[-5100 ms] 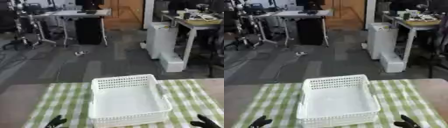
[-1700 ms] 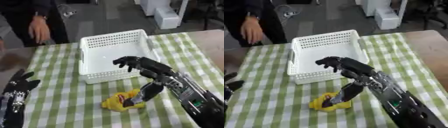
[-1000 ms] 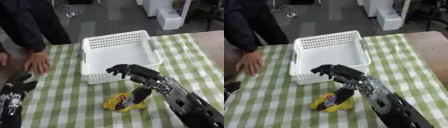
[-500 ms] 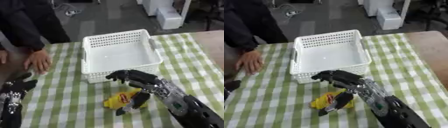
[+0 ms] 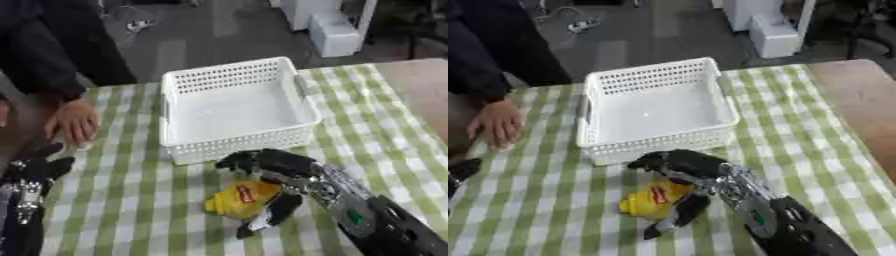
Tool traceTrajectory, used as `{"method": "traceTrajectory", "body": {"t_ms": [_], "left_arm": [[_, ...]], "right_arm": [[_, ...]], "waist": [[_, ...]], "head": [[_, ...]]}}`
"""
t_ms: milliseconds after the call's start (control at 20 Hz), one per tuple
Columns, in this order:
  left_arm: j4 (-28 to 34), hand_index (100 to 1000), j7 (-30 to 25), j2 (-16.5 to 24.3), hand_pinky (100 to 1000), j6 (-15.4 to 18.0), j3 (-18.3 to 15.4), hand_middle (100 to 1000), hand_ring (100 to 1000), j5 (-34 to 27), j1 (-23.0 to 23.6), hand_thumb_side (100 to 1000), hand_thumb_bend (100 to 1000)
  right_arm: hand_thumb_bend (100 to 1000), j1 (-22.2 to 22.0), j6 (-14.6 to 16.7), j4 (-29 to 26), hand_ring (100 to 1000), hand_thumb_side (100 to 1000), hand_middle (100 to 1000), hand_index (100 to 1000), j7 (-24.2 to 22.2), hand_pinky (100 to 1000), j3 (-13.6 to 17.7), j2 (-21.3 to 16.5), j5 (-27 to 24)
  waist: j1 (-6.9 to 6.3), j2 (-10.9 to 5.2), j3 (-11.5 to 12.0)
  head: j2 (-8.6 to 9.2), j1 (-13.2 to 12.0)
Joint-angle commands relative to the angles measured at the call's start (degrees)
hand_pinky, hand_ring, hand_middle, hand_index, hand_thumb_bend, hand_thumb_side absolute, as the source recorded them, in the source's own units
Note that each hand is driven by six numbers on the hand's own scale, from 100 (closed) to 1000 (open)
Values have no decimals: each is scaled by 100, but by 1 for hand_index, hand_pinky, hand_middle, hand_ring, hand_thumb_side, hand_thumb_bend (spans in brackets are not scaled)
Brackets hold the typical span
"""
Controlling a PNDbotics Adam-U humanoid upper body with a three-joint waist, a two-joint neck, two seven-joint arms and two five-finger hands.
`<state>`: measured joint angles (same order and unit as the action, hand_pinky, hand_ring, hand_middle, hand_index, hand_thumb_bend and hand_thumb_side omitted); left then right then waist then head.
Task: Pick up objects on the table and place them in the box.
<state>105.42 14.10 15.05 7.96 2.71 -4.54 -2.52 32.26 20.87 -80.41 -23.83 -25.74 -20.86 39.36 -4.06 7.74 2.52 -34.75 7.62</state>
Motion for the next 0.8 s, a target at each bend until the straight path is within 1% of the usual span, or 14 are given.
{"method": "traceTrajectory", "body": {"t_ms": [50,100,150,200,500,800], "left_arm": [[68,957,-6,33,784,-17,-51,759,725,24,-20,772,406],[69,957,-9,32,784,-17,-50,758,725,25,-20,771,406],[71,957,-11,30,784,-17,-50,758,725,25,-19,771,406],[72,957,-12,27,784,-17,-50,758,725,25,-20,771,406],[93,957,-21,18,783,-16,-43,757,724,14,-46,770,408],[117,957,-43,4,782,-19,-24,756,724,-1,-109,769,411]], "right_arm": [[741,47,86,25,802,537,875,976,55,636,57,-136,198],[741,57,111,55,802,538,874,974,88,637,64,-143,250],[701,88,132,88,801,542,873,972,131,638,76,-150,303],[740,119,153,125,800,541,872,971,178,638,85,-151,353],[732,380,251,410,794,546,864,960,446,636,147,-125,564],[735,535,282,744,786,539,856,952,665,632,185,-84,737]], "waist": [[10,-91,-9],[7,-89,-8],[3,-86,-2],[-2,-83,3],[-47,-45,68],[-70,31,148]], "head": [[6,47],[14,48],[28,47],[40,50],[133,89],[257,109]]}}
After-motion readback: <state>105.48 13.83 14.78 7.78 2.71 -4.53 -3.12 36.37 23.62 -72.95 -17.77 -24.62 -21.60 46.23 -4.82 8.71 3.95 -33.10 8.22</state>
